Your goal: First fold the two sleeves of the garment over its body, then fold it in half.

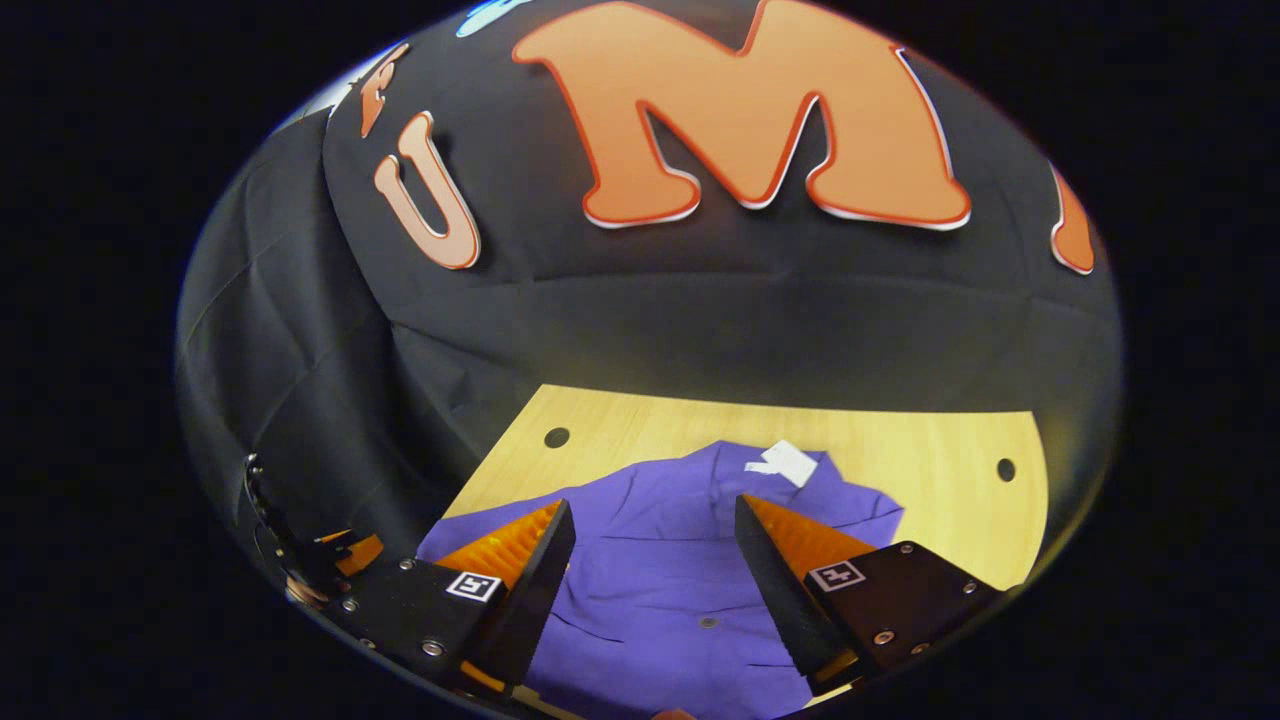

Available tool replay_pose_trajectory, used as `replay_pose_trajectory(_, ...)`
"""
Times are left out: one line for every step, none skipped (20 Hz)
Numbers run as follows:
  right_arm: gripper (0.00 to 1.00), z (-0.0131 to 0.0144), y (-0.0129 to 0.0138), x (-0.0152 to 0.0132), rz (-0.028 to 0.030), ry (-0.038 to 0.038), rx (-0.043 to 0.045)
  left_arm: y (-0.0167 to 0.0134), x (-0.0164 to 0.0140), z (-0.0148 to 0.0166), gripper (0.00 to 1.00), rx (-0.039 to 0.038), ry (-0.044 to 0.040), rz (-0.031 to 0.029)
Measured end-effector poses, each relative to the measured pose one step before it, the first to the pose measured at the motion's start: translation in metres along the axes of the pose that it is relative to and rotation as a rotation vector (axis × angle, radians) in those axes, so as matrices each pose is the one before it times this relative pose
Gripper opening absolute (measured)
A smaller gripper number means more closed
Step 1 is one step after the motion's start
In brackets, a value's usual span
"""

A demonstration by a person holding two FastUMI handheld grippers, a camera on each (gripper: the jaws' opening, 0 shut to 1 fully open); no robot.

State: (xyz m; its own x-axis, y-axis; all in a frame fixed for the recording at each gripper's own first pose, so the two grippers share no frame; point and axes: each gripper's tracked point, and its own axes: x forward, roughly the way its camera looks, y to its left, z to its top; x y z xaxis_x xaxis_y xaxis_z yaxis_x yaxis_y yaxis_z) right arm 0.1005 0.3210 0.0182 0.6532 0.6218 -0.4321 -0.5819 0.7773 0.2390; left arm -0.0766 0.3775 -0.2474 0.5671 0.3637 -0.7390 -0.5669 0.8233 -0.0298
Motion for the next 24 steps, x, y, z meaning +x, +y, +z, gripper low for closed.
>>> replay_pose_trajectory(0.95, 0.0041, -0.00384, -0.00928, -0.01263, -0.02296, 0.00117, -0.00119, 0.01198, -0.00006, 0.99, -0.00647, 0.05113, -0.01295)
replay_pose_trajectory(0.95, 0.00243, -0.01069, -0.01723, -0.02189, -0.03572, 0.00853, 0.00208, 0.01088, -0.00398, 0.99, -0.00517, 0.05135, -0.00598)
replay_pose_trajectory(0.96, 0.00035, -0.00478, -0.00957, -0.01098, -0.01559, 0.00409, 0.00394, 0.00941, 0.00049, 0.99, -0.00323, 0.04094, 0.00143)
replay_pose_trajectory(0.95, 0.00143, -0.00637, -0.00837, -0.01547, -0.01985, 0.00201, 0.00168, 0.00809, 0.00152, 0.99, -0.00113, 0.02815, 0.00255)
replay_pose_trajectory(0.95, 0.00303, -0.00485, -0.00847, -0.01462, -0.0273, -0.00579, -0.00183, 0.00751, -0.00155, 0.99, -0.00022, 0.02872, 0.00166)
replay_pose_trajectory(0.95, 0.00297, -0.00649, -0.00879, -0.01918, -0.02483, -0.01342, 0.00033, 0.00751, -0.00029, 0.99, -0.00148, 0.02321, 0.00378)
replay_pose_trajectory(0.95, 0.00233, -0.00934, -0.01279, -0.03308, -0.028, -0.02726, -0.00185, 0.01069, -0.00159, 0.99, -0.00109, 0.03989, -0.00231)
replay_pose_trajectory(0.95, 0.0038, -0.00537, -0.00798, -0.03225, -0.02326, -0.02014, 0.00181, 0.01338, -0.00138, 0.99, -0.00042, 0.04451, -0.00141)
replay_pose_trajectory(0.95, 0.00269, -0.00622, -0.00971, -0.02446, -0.02307, -0.00068, 0.00141, 0.00909, -0.00003, 0.99, -0.00173, 0.02436, 0.00267)
replay_pose_trajectory(0.95, 0.0016, -0.00387, -0.0076, -0.01497, -0.01621, 0.01071, -0.00129, 0.00911, -0.00492, 0.99, -0.0026, 0.03121, -0.00438)
replay_pose_trajectory(0.95, 0.00144, -0.00235, -0.00705, -0.01033, -0.01265, 0.01175, 0.00016, 0.00915, -0.00236, 0.99, -0.00298, 0.0297, -0.00687)
replay_pose_trajectory(0.95, 0.00131, -0.00453, -0.00605, -0.01673, -0.01371, 0.01139, 0.00359, 0.00469, -0.00672, 0.99, -0.00443, 0.03328, -0.00343)
replay_pose_trajectory(0.95, 0.00533, -0.00523, -0.00643, -0.02106, -0.01968, 0.01287, 0.00313, 0.00845, -0.00431, 0.99, -0.00468, 0.03548, -0.00076)
replay_pose_trajectory(0.95, 0.00271, -0.00437, -0.00626, -0.01087, -0.01622, 0.00714, 0.00403, 0.00494, -0.00218, 0.99, 0.00158, 0.0209, 0.00494)
replay_pose_trajectory(1.0, 0.00351, -0.00262, -0.00601, -0.00757, -0.01387, 0.00216, 0.00359, 0.00765, -0.00456, 0.99, 0.00007, 0.02019, 0.00261)
replay_pose_trajectory(0.95, 0.00317, -0.00284, -0.0058, -0.00745, -0.01587, 0.00079, 0.0049, 0.00729, -0.005, 0.99, -0.00449, 0.02598, 0.00389)
replay_pose_trajectory(0.95, 0.00368, -0.00173, -0.00643, -0.00607, -0.01562, -0.00437, 0.00491, 0.00727, -0.00358, 0.99, -0.00613, 0.03398, 0.00137)
replay_pose_trajectory(0.95, 0.00242, -0.00134, -0.00507, 0.00132, -0.00718, -0.00685, 0.00104, 0.00513, -0.00095, 0.99, -0.00241, 0.01401, -0.0036)
replay_pose_trajectory(0.95, 0.00088, -0.00191, -0.00446, -0.00037, -0.0014, -0.00645, 0.00351, 0.00684, -0.00117, 0.99, -0.00473, 0.01752, 0.00556)
replay_pose_trajectory(0.95, 0.0008, -0.00252, -0.0034, -0.00114, -0.00046, -0.00778, 0.00082, 0.00557, -0.00001, 0.99, -0.00765, 0.01224, 0.00092)
replay_pose_trajectory(0.95, 0.0004, -0.00427, -0.00316, -0.00488, 0.00324, -0.00839, 0.00289, 0.00834, -0.00362, 0.99, -0.00905, 0.0201, 0.00452)
replay_pose_trajectory(0.95, 0.00117, -0.00422, -0.0037, -0.00497, -0.00061, -0.00653, 0.00441, 0.00386, 0.00112, 0.99, -0.0113, 0.01322, 0.02466)
replay_pose_trajectory(0.95, 0.00088, -0.00711, -0.00525, -0.00976, -0.00265, -0.00533, -0.00134, 0.00521, 0.0046, 0.99, 0.00267, -0.0129, -0.00779)
replay_pose_trajectory(1.0, 0.00186, -0.00527, -0.00354, -0.0051, -0.00444, 0.00127, -0.00261, -0.00346, 0.00157, 0.94, 0.00173, 0.00419, 0.01601)
